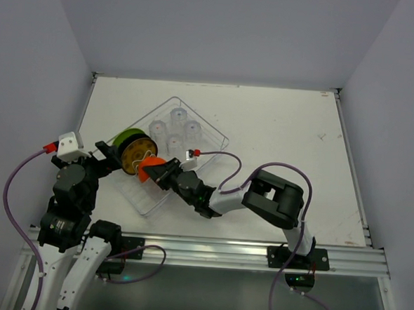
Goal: Unload the mixed dishes from the dish rack
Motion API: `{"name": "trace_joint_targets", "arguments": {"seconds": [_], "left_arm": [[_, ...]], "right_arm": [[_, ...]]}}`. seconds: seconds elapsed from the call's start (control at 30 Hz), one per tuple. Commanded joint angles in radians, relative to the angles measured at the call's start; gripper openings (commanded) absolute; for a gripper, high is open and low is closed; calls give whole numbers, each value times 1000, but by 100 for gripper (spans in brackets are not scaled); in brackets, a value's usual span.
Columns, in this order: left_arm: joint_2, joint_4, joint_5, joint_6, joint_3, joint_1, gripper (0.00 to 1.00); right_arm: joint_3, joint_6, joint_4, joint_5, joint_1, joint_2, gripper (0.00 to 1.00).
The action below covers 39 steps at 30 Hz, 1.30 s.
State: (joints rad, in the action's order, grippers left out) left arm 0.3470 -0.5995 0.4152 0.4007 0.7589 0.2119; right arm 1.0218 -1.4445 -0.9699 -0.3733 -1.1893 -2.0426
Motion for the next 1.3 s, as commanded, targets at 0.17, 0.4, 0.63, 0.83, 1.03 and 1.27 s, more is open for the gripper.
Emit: {"name": "trace_joint_targets", "arguments": {"seconds": [0.17, 0.4, 0.63, 0.83, 1.03, 1.27], "left_arm": [[0, 43, 0, -14, -1, 9, 100], [1, 43, 2, -14, -1, 9, 100], [3, 43, 4, -13, -1, 9, 100], [-6, 38, 8, -13, 2, 9, 100], [-22, 38, 11, -13, 3, 9, 100], [-22, 38, 10, -13, 3, 9, 100]], "right_arm": [[20, 62, -380, -4, 16, -19, 0], [-15, 124, -496, -3, 14, -41, 0], [-23, 162, -527, 23, 22, -30, 0], [7, 216, -576, 132, 45, -15, 0], [24, 237, -587, 212, 66, -11, 0], [80, 236, -638, 339, 89, -60, 0]]}}
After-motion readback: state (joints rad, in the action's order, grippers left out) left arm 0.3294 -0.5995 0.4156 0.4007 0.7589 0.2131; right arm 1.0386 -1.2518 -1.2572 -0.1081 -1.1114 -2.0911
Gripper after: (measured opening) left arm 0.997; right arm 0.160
